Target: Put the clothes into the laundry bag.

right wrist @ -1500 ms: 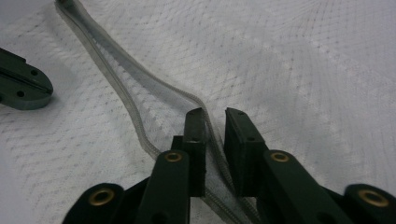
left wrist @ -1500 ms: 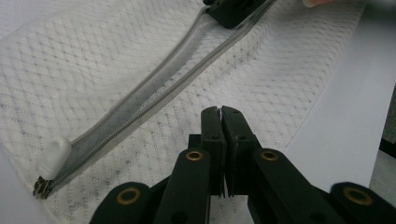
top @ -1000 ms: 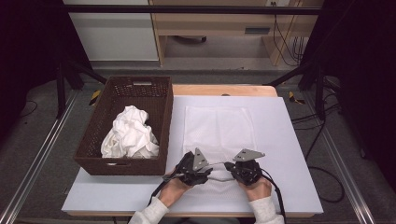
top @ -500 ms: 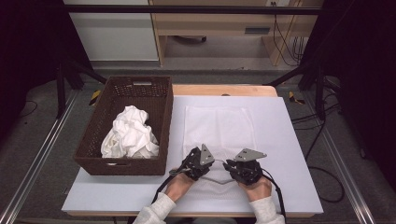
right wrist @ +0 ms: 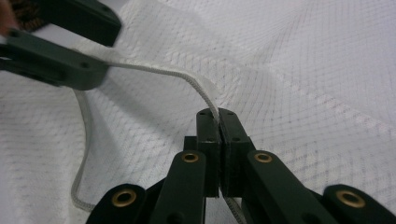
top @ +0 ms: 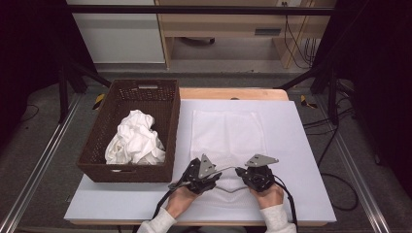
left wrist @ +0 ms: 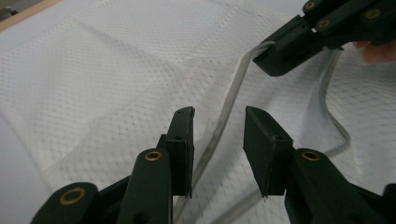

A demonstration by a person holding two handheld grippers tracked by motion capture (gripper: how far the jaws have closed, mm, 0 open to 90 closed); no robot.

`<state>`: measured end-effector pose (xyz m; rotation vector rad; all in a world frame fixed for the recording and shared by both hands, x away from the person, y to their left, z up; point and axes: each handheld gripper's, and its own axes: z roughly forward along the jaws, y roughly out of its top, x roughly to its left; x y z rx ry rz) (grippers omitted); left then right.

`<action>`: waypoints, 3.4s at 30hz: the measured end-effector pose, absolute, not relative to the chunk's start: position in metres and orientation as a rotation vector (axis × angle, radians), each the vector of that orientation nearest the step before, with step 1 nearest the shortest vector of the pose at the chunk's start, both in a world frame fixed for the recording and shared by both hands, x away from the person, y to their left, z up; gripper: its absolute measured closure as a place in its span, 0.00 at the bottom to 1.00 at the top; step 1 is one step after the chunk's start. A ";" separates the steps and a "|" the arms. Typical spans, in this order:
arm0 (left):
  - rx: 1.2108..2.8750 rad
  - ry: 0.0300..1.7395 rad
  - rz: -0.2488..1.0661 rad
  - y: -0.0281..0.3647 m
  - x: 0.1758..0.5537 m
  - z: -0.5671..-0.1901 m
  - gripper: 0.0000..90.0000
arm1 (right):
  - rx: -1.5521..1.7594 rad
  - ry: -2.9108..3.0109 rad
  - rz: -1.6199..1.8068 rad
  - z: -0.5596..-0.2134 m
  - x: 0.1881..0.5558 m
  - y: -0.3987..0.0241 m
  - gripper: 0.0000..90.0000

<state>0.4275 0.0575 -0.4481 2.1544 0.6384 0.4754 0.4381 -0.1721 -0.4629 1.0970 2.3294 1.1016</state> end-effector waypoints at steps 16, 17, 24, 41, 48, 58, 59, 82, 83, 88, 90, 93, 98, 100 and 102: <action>2.238 0.660 0.356 0.073 0.392 -0.481 0.99 | 1.042 2.200 1.241 -0.443 0.439 -0.173 0.99; 2.238 0.660 0.356 0.073 0.392 -0.481 0.99 | 1.042 2.200 1.241 -0.443 0.439 -0.173 0.99; 2.218 0.680 0.342 0.076 0.392 -0.484 0.98 | 0.982 2.114 1.311 -0.430 0.437 -0.171 0.99; 2.126 0.714 0.388 0.086 0.386 -0.464 0.67 | 0.987 2.060 1.353 -0.425 0.435 -0.176 0.99; 2.027 0.724 0.399 0.103 0.386 -0.440 0.50 | 0.999 2.065 1.353 -0.426 0.435 -0.178 0.99; 1.925 0.804 0.483 0.152 0.396 -0.393 0.36 | 0.997 2.084 1.336 -0.427 0.435 -0.176 0.98; 1.925 0.804 0.483 0.152 0.396 -0.393 0.36 | 0.997 2.084 1.336 -0.427 0.435 -0.176 0.98; 1.955 1.082 0.761 0.264 0.492 -0.345 0.14 | 1.022 2.113 1.307 -0.430 0.436 -0.179 0.98; 1.971 1.087 0.769 0.265 0.496 -0.347 0.13 | 1.023 2.113 1.307 -0.430 0.437 -0.180 0.98; 2.063 1.102 0.753 0.267 0.514 -0.361 0.07 | 1.028 2.119 1.306 -0.431 0.437 -0.180 0.98; 2.107 1.115 0.717 0.267 0.521 -0.365 0.06 | 1.033 2.125 1.301 -0.431 0.437 -0.180 0.98; 2.125 1.088 0.716 0.266 0.522 -0.366 0.06 | 1.030 2.129 1.304 -0.431 0.438 -0.181 0.98; 2.183 1.104 0.700 0.264 0.532 -0.374 0.05 | 1.034 2.141 1.300 -0.432 0.438 -0.181 0.98; 2.206 1.085 0.719 0.263 0.534 -0.376 0.05 | 1.036 2.143 1.297 -0.432 0.439 -0.181 0.98; 2.229 1.077 0.717 0.264 0.535 -0.381 0.05 | 1.046 2.149 1.297 -0.433 0.439 -0.181 0.98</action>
